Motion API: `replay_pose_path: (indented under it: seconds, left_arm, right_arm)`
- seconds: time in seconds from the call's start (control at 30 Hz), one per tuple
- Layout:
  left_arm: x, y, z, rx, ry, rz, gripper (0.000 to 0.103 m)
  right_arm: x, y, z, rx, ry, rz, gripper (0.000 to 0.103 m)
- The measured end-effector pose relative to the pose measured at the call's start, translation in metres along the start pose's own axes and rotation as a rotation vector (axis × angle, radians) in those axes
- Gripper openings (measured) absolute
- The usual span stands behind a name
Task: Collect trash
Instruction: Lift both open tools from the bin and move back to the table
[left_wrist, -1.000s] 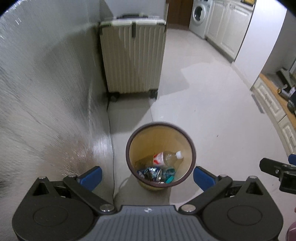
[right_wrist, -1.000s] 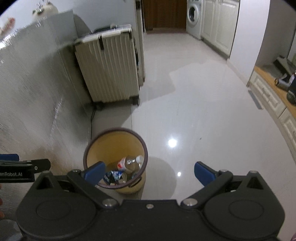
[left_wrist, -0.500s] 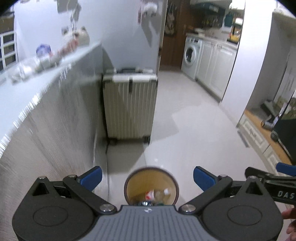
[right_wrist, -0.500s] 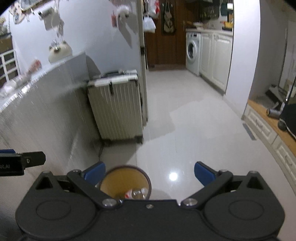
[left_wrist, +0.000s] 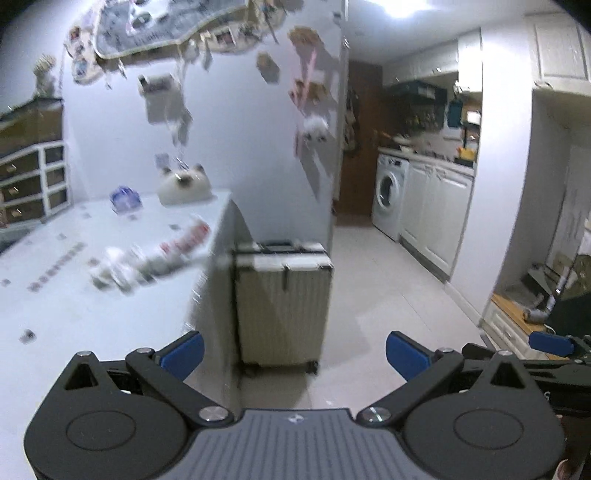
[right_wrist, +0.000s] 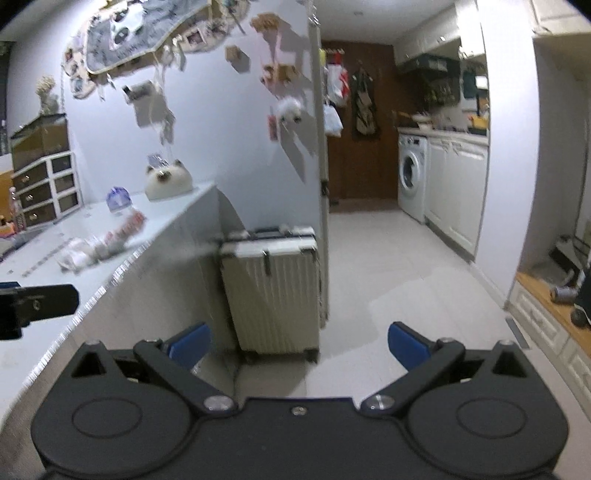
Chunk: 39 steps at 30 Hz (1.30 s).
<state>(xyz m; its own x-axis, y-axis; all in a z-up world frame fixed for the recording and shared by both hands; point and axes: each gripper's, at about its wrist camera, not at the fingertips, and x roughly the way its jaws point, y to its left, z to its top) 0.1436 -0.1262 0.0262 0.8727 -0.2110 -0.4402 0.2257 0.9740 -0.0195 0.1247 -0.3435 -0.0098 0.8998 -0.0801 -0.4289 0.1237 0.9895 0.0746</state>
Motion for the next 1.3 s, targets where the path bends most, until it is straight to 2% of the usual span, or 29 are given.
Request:
replay_pose_path:
  seconds: [0.37,0.63,0.77,0.9,1.17,1.3]
  left_arm:
    - [-0.039,0.083,0.065,0.003,-0.095,0.151,0.103]
    - [-0.031,0.146,0.116,0.036,-0.137,0.24,0.103]
    - [-0.007,0.182,0.133,0.023,-0.135,0.263,0.103]
    - [0.032,0.214,0.137,-0.009,-0.111,0.268,0.103]
    - [0.122,0.257,0.118,-0.083,-0.035,0.251,0.102]
    - [0.161,0.274,0.106,-0.149,0.004,0.248,0.096]
  right_arm:
    - [0.012,0.082,0.063,-0.049,-0.063,0.102,0.103]
    - [0.041,0.149,0.116,-0.1,-0.092,0.174,0.103]
    - [0.069,0.181,0.139,-0.09,-0.103,0.214,0.103]
    - [0.105,0.208,0.149,-0.071,-0.091,0.23,0.103]
    - [0.182,0.242,0.145,-0.049,-0.024,0.253,0.103]
    - [0.213,0.246,0.136,0.021,0.059,0.297,0.103]
